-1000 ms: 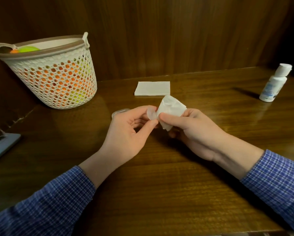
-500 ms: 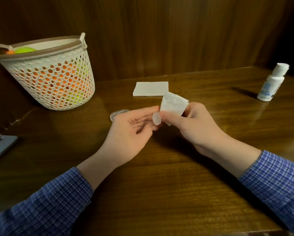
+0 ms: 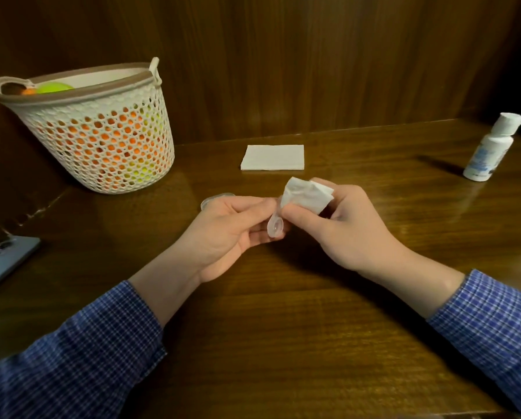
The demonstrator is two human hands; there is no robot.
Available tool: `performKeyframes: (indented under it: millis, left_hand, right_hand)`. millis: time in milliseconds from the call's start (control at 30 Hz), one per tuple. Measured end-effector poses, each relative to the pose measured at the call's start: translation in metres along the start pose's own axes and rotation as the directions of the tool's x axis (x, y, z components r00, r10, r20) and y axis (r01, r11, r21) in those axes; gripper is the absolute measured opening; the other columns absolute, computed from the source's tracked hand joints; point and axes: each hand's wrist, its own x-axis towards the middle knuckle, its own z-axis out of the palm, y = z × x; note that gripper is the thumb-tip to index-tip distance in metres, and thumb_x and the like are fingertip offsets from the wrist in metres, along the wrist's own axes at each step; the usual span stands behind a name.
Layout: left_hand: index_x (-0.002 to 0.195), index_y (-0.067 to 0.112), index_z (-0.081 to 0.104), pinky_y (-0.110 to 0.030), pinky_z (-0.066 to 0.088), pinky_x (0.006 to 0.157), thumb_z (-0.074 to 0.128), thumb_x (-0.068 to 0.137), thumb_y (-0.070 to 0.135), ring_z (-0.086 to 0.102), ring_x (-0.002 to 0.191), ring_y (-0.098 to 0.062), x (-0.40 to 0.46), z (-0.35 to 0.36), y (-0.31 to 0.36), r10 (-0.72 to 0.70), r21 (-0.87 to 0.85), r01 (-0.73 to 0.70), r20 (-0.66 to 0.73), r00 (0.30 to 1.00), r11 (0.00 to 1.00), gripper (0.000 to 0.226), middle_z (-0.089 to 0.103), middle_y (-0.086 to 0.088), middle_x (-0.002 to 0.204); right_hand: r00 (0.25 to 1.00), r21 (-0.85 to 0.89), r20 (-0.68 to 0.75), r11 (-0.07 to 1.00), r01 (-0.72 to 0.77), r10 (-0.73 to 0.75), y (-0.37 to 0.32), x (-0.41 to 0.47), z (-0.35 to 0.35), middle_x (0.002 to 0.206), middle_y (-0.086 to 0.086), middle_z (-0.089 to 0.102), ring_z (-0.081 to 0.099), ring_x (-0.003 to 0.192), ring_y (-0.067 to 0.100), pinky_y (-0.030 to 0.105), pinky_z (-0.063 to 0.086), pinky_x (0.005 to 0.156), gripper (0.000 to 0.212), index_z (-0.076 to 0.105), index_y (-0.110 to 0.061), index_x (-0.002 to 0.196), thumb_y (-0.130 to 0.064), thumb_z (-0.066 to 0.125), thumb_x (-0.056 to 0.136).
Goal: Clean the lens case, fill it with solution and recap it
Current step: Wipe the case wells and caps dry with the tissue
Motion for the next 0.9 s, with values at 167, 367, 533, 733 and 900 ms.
performKeyframes:
  millis: [167,367,533,733,900]
  left_hand:
    - [0.106,0.008,0.081,-0.029,0.061,0.081,0.072,0.082,0.02,0.076,0.103,-0.023,-0.001,0.004,-0.002,0.099,0.061,-0.095,-0.065,0.993,0.994,0.029,0.078,-0.013,0.111]
    - [0.122,0.012,0.074,-0.034,0.064,0.082,0.074,0.077,0.019,0.076,0.106,-0.021,0.0,0.01,-0.007,0.23,0.265,-0.179,-0.177,0.957,0.948,0.045,0.079,-0.005,0.113]
    - [0.116,0.021,0.075,-0.028,0.063,0.08,0.074,0.083,0.014,0.077,0.102,-0.015,-0.004,0.011,-0.007,0.353,0.39,-0.27,-0.158,0.922,0.88,0.034,0.08,0.004,0.11]
    - [0.107,0.018,0.08,-0.035,0.064,0.079,0.076,0.076,0.019,0.077,0.101,-0.024,-0.002,0.013,0.003,0.072,-0.003,-0.074,-0.193,0.979,0.997,0.031,0.079,-0.012,0.109]
    - [0.116,0.009,0.073,-0.028,0.062,0.064,0.08,0.076,0.015,0.077,0.082,-0.019,0.0,0.01,0.011,-0.156,-0.311,0.118,-0.1,0.983,0.943,0.04,0.078,-0.016,0.096]
  right_hand:
    - [0.985,0.181,0.016,0.969,-0.17,0.17,-0.001,-0.001,0.003,0.09,0.002,0.078,0.074,0.092,0.023,0.035,0.057,0.077,0.012,0.077,-0.018,0.092,-0.029,0.073,0.094]
    - [0.904,0.424,0.126,0.802,-0.421,0.408,-0.003,0.002,0.004,0.097,0.007,0.075,0.063,0.091,0.016,0.028,0.046,0.072,0.014,0.076,-0.009,0.095,-0.024,0.073,0.094]
    - [0.828,0.603,0.273,0.584,-0.544,0.49,-0.007,0.007,0.001,0.098,0.006,0.074,0.06,0.088,0.019,0.029,0.038,0.066,0.014,0.074,-0.011,0.107,-0.015,0.068,0.095]
    - [0.818,0.67,0.254,0.516,-0.533,0.516,-0.009,0.012,-0.009,0.119,0.012,0.074,0.064,0.097,0.024,0.029,0.044,0.067,0.027,0.068,-0.012,0.12,-0.013,0.07,0.093]
    - [0.993,0.037,-0.108,0.998,0.053,-0.049,-0.005,0.007,-0.02,0.092,-0.008,0.072,0.071,0.085,0.01,0.02,0.051,0.069,0.006,0.073,-0.023,0.096,-0.018,0.071,0.096]
